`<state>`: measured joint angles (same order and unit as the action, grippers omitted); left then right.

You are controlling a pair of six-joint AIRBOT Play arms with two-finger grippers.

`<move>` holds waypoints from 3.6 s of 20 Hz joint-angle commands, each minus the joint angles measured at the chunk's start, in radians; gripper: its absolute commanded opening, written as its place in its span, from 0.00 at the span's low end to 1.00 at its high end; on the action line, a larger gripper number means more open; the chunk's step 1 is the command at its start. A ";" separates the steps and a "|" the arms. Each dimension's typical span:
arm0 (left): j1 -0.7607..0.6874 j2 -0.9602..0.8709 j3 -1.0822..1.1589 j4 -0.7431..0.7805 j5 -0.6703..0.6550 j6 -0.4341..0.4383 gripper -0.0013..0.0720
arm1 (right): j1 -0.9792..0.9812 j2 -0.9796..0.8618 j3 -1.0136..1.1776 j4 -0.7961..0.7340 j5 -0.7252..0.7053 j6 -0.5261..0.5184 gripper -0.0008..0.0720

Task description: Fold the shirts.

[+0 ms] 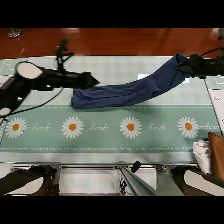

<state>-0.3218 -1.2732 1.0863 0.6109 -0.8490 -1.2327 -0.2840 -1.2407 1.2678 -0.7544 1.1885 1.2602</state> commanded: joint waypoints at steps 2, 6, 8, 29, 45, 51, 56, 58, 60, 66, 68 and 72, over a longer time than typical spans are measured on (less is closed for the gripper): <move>-0.241 -0.112 0.000 -0.047 0.220 -0.064 0.06 | 0.000 0.191 0.000 -0.149 0.136 0.112 0.04; -0.387 -0.245 0.002 -0.296 0.343 -0.058 0.07 | 0.000 0.309 0.000 -0.226 0.224 0.176 0.04; -0.438 -0.282 0.013 -0.337 0.370 -0.015 0.07 | 0.000 0.352 0.000 -0.237 0.265 0.200 0.04; -0.284 -0.263 0.294 -0.274 0.182 0.051 0.06 | 0.000 0.454 -0.144 -0.325 0.259 0.225 0.04; 0.345 0.414 0.294 0.093 -0.179 -0.045 0.06 | 0.716 -0.006 -0.308 -0.154 -0.576 0.303 0.04; 0.442 0.489 0.294 0.134 -0.363 -0.048 0.06 | 0.842 -0.182 -0.308 0.011 -0.742 0.298 0.11; 0.442 0.492 0.293 0.236 -0.409 -0.048 0.06 | 0.829 -0.166 -0.308 0.014 -0.652 0.235 0.61; 0.442 0.492 0.293 0.262 -0.410 -0.048 0.06 | 0.757 -0.109 -0.308 -0.111 -0.481 0.235 0.60; 0.442 0.492 0.293 0.282 -0.410 -0.048 0.06 | 0.667 -0.023 -0.308 -0.346 -0.259 0.268 0.60; 0.442 0.492 0.293 0.333 -0.428 -0.071 0.06 | 0.335 0.224 -0.509 -0.736 0.034 0.312 0.66; 0.441 0.492 0.286 0.333 -0.452 -0.071 0.06 | 0.195 0.272 -0.647 -0.489 -0.077 0.244 0.76; 0.440 0.492 0.250 0.343 -0.472 -0.080 0.06 | 0.065 0.226 -0.801 -0.036 -0.210 0.013 0.84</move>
<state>0.1188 -0.7815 1.3567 0.9432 -1.3064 -1.3025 -0.1204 -1.0092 0.5762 -1.0809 1.0611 1.4174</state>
